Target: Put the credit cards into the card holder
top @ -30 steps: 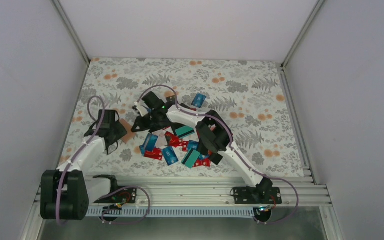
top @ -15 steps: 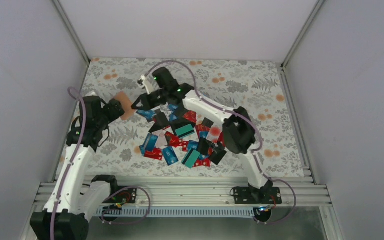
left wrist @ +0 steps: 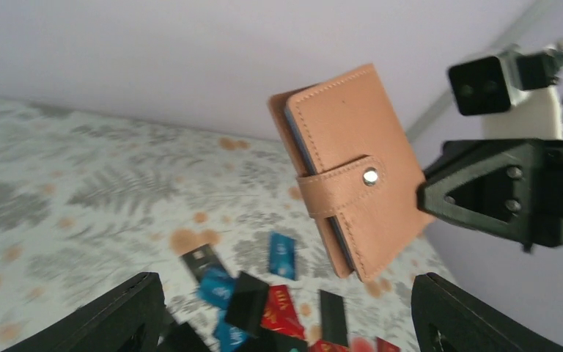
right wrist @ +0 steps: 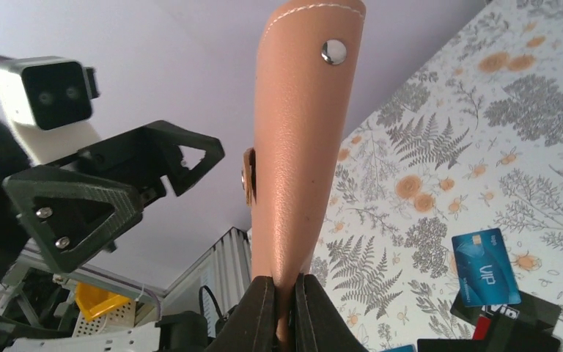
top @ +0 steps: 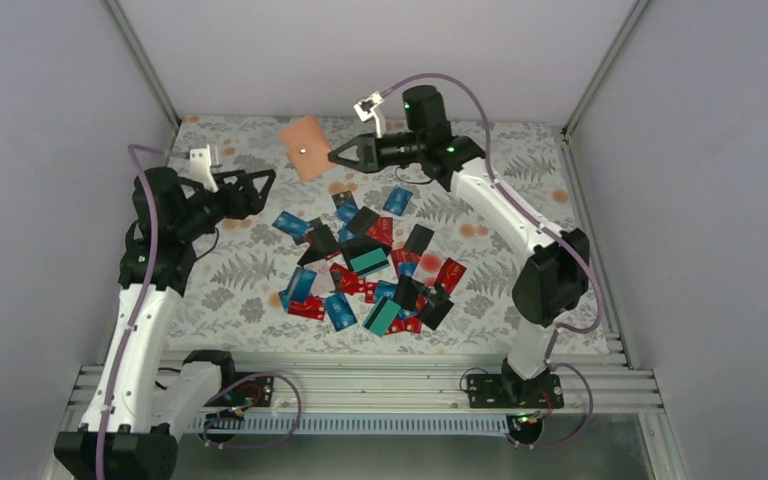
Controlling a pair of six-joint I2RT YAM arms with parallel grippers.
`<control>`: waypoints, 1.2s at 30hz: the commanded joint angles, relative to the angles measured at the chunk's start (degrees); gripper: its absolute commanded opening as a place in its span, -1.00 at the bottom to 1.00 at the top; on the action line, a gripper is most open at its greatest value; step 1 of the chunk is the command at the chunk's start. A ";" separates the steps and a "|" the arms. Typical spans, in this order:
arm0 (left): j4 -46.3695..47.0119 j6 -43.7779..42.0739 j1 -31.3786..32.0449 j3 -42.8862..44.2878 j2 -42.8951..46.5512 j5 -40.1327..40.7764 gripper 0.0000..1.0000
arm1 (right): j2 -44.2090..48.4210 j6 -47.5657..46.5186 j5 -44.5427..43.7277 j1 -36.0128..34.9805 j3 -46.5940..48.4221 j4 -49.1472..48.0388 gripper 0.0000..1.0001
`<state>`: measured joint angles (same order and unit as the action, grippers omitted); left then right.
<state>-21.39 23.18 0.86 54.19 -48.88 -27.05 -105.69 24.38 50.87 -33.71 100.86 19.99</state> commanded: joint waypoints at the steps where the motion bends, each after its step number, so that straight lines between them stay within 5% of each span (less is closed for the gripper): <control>1: 8.43 -0.97 -0.06 3.13 -4.04 -16.52 0.66 | 4.76 -2.75 7.64 1.92 -0.87 0.85 -0.91; 13: 13.25 -1.25 4.70 11.94 -12.62 -27.63 0.37 | 9.27 -5.97 13.46 2.53 -1.62 3.05 -0.92; 16: 14.53 -0.51 6.34 13.21 -13.68 -27.50 0.10 | 9.82 -6.91 13.83 2.51 -1.93 3.99 -0.91; 22: 13.61 -1.03 9.11 14.66 -16.02 -25.32 -0.78 | 9.98 -7.44 13.39 2.54 -2.98 4.16 -0.91; 25: 12.15 -2.05 10.19 15.60 -16.69 -23.98 -0.95 | 12.06 -8.58 12.68 2.62 -3.33 4.71 -0.87; 26: 11.51 -2.45 10.43 15.88 -16.85 -24.01 -0.95 | 12.27 -9.32 12.48 2.68 -3.38 5.30 -0.67; 28: 9.60 -4.20 10.65 17.01 -17.32 -24.89 -0.95 | 12.66 -11.46 12.71 3.10 -3.46 6.81 0.18; 30: 6.69 -6.64 10.74 19.01 -18.19 -27.01 -0.95 | 13.40 -13.77 15.31 4.45 -4.34 7.82 0.58; 36: -1.28 -13.18 11.45 25.01 -21.91 -35.22 -0.95 | 15.94 -17.44 21.93 7.77 -6.44 7.61 0.74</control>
<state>-17.41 15.92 11.57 75.37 -69.28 -55.48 -91.94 10.72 67.18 -27.62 95.53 26.52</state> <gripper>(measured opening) 0.108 0.878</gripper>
